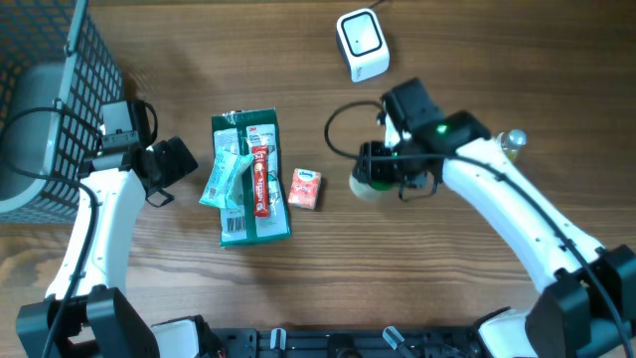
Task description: Scan the item barcode
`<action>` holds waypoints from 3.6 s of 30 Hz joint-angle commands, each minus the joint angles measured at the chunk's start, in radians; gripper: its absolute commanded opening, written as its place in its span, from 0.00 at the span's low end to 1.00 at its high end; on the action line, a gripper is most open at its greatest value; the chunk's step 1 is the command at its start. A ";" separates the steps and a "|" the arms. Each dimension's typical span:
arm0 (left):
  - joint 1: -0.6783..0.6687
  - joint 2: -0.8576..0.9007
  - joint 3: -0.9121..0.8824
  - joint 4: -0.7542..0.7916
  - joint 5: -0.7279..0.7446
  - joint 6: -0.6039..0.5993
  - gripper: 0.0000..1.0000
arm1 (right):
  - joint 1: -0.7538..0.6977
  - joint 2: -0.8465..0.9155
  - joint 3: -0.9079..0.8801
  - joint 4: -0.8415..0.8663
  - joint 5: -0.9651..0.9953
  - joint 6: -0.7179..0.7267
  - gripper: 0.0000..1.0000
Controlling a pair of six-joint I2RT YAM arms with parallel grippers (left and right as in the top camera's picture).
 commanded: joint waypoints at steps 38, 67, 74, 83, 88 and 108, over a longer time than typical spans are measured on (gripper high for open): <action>0.005 -0.015 0.014 0.003 0.005 0.001 1.00 | -0.124 0.700 0.380 1.299 0.360 0.121 0.04; 0.005 -0.015 0.014 0.003 0.005 0.001 1.00 | -0.197 -0.048 0.113 -0.228 0.228 -0.061 0.04; 0.005 -0.015 0.014 0.003 0.005 0.001 1.00 | -0.197 -0.047 -0.100 -0.105 0.228 -0.061 0.04; 0.005 -0.015 0.014 0.003 0.005 0.001 1.00 | -0.197 -0.046 -0.146 -0.077 0.228 -0.061 0.04; 0.005 -0.015 0.014 0.003 0.005 0.001 1.00 | -0.197 -0.046 -0.147 -0.080 0.228 -0.058 0.04; 0.005 -0.015 0.014 0.003 0.005 0.001 1.00 | -0.197 -0.047 -0.263 0.002 0.228 -0.059 0.05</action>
